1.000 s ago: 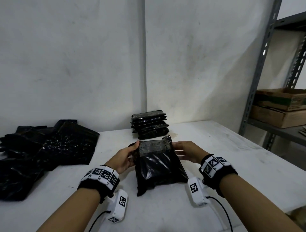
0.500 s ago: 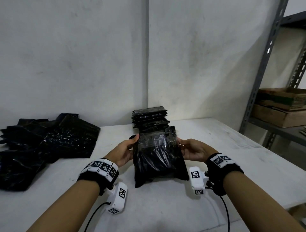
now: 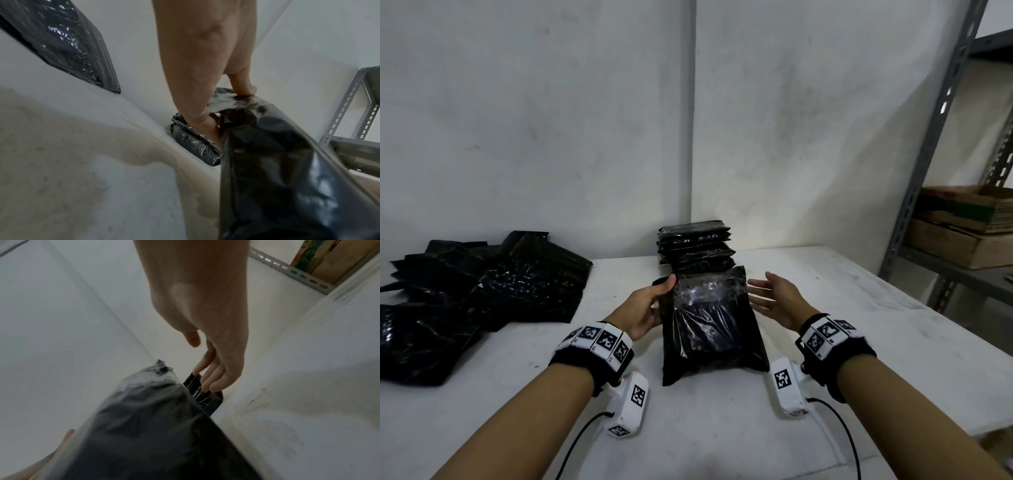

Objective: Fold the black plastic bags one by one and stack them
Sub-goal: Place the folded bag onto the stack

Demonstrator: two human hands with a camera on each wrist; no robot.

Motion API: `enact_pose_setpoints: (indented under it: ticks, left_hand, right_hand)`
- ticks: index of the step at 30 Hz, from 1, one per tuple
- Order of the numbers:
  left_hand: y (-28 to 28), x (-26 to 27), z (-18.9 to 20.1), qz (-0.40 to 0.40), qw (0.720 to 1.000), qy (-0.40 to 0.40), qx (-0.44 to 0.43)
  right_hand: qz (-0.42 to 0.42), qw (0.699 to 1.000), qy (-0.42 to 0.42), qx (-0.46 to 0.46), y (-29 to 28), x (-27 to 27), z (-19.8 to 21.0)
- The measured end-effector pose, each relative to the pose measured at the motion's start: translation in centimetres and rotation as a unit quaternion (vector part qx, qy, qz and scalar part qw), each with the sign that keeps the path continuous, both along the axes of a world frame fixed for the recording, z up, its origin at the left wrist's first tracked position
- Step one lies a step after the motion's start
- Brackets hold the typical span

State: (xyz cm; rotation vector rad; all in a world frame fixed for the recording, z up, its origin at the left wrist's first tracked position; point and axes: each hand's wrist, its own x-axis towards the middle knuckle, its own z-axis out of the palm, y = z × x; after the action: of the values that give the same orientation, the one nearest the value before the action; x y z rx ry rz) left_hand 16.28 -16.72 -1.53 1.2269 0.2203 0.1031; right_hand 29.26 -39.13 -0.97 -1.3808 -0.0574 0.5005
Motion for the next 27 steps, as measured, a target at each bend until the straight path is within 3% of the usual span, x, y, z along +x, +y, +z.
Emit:
enact_pose_setpoints:
  ticks: [3, 5, 7, 11, 16, 27]
  left_hand:
    - [0.0, 0.1, -0.1, 0.021, 1.000, 0.003, 0.001]
    - [-0.3, 0.2, 0.0, 0.014, 1.000, 0.005, 0.012]
    - [-0.6, 0.2, 0.3, 0.000, 1.000, 0.000, 0.027]
    - [-0.5, -0.2, 0.4, -0.025, 0.999, -0.028, 0.010]
    - [-0.1, -0.4, 0.1, -0.029, 0.996, -0.043, -0.071]
    - [-0.2, 0.0, -0.4, -0.013, 0.990, -0.075, -0.121]
  right_hand:
    - [0.092, 0.993, -0.044, -0.054, 0.1, -0.9, 0.7]
    - [0.196, 0.969, -0.084, -0.127, 0.6, -2.0, 1.1]
    - [0.263, 0.952, -0.102, -0.116, 1.4, -2.7, 1.0]
    - [0.220, 0.974, -0.053, -0.023, 1.7, -3.0, 0.7]
    - [0.203, 0.978, -0.035, -0.024, 1.2, -2.6, 0.4]
    - [0.215, 0.975, -0.039, 0.026, 1.0, -2.6, 0.1]
